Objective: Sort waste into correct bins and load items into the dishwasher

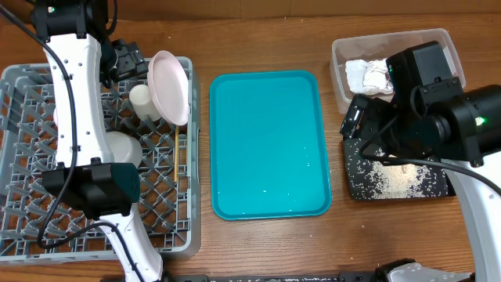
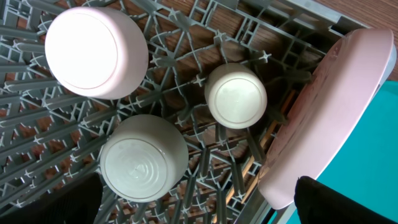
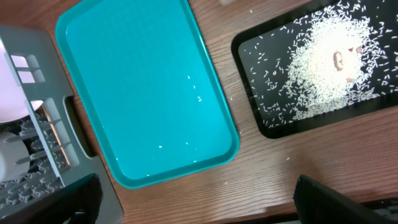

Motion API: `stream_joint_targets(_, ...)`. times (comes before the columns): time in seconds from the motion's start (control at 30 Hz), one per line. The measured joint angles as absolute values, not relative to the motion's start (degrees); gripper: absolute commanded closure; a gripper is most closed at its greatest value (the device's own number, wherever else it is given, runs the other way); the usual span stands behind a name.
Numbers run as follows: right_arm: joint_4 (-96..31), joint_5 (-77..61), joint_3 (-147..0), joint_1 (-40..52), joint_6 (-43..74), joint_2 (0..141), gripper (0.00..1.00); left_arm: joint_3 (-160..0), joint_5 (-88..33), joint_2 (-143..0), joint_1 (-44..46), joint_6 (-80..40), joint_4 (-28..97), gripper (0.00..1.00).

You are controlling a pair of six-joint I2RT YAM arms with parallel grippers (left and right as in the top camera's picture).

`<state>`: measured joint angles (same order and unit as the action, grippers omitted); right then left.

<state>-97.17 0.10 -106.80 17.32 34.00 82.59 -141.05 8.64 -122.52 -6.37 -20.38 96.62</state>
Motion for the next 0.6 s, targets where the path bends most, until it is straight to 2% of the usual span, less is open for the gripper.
stream_joint_targets(0.6,-97.14,0.93,-106.8,17.32,22.37,79.75,0.0,-141.05,8.64,-122.52,-6.37,-20.38,96.64,0.0)
